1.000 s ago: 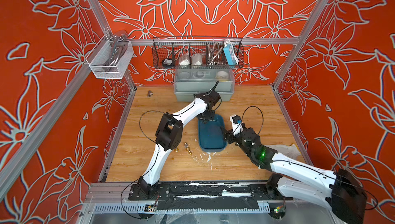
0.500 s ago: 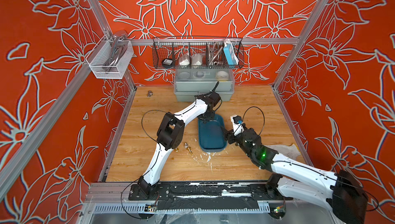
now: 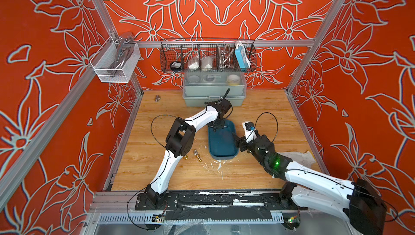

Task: Put the chess pieces into the storage box
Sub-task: Place the chess piece in the storage box.

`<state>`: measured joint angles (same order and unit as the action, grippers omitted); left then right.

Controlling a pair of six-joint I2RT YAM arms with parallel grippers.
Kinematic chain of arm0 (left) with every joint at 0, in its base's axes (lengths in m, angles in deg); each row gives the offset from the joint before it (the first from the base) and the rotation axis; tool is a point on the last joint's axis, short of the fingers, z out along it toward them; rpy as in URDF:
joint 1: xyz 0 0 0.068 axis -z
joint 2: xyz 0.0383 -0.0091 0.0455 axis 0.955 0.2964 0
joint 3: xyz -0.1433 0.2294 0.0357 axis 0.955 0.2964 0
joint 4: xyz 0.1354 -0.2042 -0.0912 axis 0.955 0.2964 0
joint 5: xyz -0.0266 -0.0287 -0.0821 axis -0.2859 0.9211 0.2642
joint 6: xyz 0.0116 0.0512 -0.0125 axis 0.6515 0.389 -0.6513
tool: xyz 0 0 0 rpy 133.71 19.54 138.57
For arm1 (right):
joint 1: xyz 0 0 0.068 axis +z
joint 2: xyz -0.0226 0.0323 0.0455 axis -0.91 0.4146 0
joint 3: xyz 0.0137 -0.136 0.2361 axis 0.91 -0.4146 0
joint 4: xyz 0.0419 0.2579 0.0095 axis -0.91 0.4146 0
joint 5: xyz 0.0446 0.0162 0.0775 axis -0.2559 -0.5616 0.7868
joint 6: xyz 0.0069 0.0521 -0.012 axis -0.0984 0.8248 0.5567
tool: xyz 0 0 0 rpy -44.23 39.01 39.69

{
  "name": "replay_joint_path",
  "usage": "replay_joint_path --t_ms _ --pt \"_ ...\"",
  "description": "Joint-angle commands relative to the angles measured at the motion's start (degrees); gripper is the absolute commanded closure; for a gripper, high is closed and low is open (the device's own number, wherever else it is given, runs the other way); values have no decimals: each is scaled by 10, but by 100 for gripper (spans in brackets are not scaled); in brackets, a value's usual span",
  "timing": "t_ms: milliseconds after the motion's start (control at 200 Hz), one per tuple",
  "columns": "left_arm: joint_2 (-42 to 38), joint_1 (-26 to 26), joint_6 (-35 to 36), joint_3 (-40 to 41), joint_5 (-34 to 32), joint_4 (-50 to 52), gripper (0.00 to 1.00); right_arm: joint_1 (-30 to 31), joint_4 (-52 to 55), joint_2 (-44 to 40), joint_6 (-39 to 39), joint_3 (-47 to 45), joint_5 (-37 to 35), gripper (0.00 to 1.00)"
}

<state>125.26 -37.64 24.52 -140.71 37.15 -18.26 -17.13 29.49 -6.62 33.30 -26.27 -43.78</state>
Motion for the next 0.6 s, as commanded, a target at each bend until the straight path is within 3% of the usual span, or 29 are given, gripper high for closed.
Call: replay_joint_path --t_ms 0,265,596 --pt "3 1 -4 10 -4 0 81 -2 -13 -10 3 -7 -6 19" --pt "-18 1 -6 18 -9 -3 62 -3 -17 -8 2 -7 7 19" --pt "-54 3 -2 3 -4 3 54 -2 -12 -5 3 -4 8 19"
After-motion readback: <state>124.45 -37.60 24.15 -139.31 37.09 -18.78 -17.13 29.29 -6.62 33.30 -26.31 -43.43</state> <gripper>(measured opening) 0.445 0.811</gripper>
